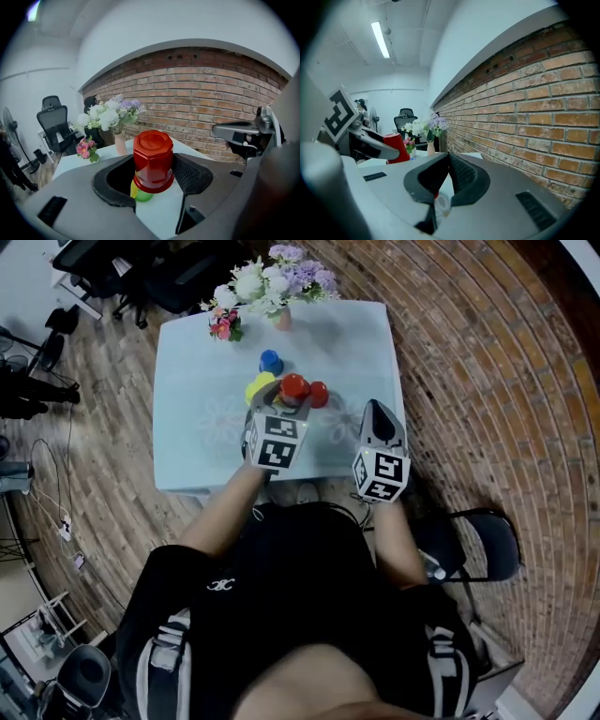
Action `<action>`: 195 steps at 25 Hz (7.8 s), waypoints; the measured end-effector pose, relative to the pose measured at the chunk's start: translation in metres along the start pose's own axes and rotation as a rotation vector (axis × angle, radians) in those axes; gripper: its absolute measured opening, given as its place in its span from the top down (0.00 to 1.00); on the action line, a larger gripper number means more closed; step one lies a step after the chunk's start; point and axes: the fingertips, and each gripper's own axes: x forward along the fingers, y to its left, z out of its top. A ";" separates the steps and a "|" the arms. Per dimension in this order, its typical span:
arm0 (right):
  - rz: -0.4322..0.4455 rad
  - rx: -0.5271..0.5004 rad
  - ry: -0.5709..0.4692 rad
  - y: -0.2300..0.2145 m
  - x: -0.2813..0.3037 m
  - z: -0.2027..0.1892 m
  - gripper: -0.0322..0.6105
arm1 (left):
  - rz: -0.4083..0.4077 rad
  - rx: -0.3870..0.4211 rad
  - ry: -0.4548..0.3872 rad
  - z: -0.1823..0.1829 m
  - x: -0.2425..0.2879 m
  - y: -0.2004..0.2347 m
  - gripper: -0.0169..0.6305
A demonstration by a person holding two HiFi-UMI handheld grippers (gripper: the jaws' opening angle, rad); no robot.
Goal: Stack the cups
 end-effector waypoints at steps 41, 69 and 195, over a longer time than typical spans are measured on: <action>0.102 0.003 -0.042 0.011 0.039 0.017 0.95 | 0.158 -0.002 -0.282 0.053 -0.027 0.019 0.52; 0.176 -0.001 -0.216 0.141 0.028 0.110 0.95 | 0.313 -0.116 -0.425 0.022 -0.177 0.162 0.96; 0.085 0.025 -0.211 0.081 0.008 0.093 0.95 | 0.195 -0.112 -0.453 0.017 -0.172 0.149 0.97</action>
